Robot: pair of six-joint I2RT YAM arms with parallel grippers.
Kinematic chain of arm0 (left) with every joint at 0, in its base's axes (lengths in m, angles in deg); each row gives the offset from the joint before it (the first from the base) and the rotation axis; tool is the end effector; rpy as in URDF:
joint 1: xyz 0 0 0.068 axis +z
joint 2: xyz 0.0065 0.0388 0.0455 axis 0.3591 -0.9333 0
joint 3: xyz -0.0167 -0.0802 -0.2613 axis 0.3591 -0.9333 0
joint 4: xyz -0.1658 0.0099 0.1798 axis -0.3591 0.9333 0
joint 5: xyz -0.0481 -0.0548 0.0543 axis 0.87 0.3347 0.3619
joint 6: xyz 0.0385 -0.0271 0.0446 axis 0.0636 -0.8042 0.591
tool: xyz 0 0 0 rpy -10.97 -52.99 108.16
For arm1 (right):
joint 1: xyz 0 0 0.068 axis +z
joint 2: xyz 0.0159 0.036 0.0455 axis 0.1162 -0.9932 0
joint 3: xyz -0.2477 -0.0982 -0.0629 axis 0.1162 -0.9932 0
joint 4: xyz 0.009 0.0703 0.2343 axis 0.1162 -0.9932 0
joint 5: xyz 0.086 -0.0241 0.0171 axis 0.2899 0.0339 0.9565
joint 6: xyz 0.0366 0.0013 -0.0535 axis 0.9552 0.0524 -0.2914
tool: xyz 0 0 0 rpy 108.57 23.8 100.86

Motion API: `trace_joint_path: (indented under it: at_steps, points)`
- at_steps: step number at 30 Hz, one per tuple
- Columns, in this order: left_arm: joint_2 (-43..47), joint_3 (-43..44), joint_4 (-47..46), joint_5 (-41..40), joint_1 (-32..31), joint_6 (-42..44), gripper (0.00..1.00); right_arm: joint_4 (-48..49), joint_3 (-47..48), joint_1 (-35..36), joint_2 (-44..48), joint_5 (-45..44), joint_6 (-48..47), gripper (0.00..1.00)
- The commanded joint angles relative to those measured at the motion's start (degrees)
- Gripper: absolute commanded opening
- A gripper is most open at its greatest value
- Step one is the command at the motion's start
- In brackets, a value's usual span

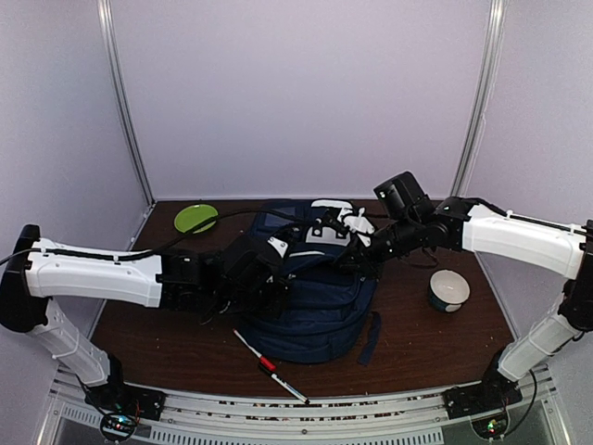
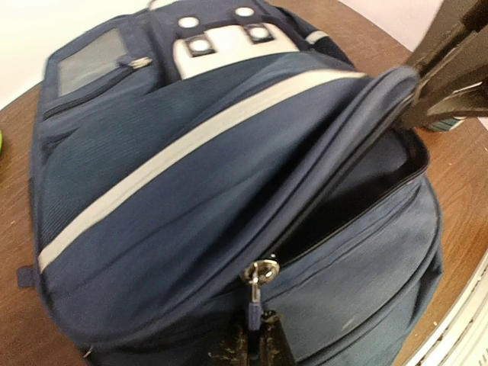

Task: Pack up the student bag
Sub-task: Unzip the upper front pocket of the student bag, then pick up the pen from the corner of the board.

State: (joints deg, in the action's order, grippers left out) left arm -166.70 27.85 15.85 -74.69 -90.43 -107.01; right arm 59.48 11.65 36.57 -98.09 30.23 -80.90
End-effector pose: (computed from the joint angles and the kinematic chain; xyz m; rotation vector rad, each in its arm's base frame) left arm 0.1328 -0.2945 0.2594 0.4661 2.2488 -0.4825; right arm 0.2135 0.2322 0.2920 -1.3529 1.9445 0.7913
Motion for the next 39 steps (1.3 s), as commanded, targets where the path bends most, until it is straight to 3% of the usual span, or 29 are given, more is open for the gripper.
trace_joint_path:
  at_steps: [1, 8, 14, 19, 22, 25, 31, 39]
  points:
    - [9.0, -6.5, 7.8, -9.0, 1.2, -4.1, 0.00, 6.7, -1.2, -3.3, 4.2, -3.3, 0.1, 0.00]
    - [19.6, -18.1, 13.1, -12.0, 5.4, -9.1, 0.00, 6.5, -1.4, -5.8, 2.9, -4.8, -0.3, 0.00]
    - [19.1, -16.5, 8.0, -9.9, 6.8, -4.6, 0.00, 4.3, -1.8, -5.6, 2.9, -1.7, -3.1, 0.00]
    - [19.5, -16.4, 7.1, -6.4, 6.7, -3.0, 0.48, -1.2, -2.0, -3.5, 9.2, -0.9, -7.8, 0.24]
    - [23.3, -17.6, 8.1, -6.5, 6.7, -3.4, 0.66, -4.2, -2.1, -0.3, 14.5, -2.9, -9.2, 0.35]
    - [26.7, -18.3, 8.4, -9.0, 6.8, -2.7, 0.78, -9.7, -1.9, 4.4, 16.5, -0.2, -11.2, 0.36]
    - [28.0, -17.5, 12.7, -14.7, 7.3, -2.6, 0.87, -12.3, -5.2, 17.9, 12.2, 2.5, -11.6, 0.29]
    - [27.0, -20.5, 14.7, -13.5, 9.2, -8.0, 0.87, -6.5, -3.2, 33.9, -2.8, -10.5, -5.1, 0.33]
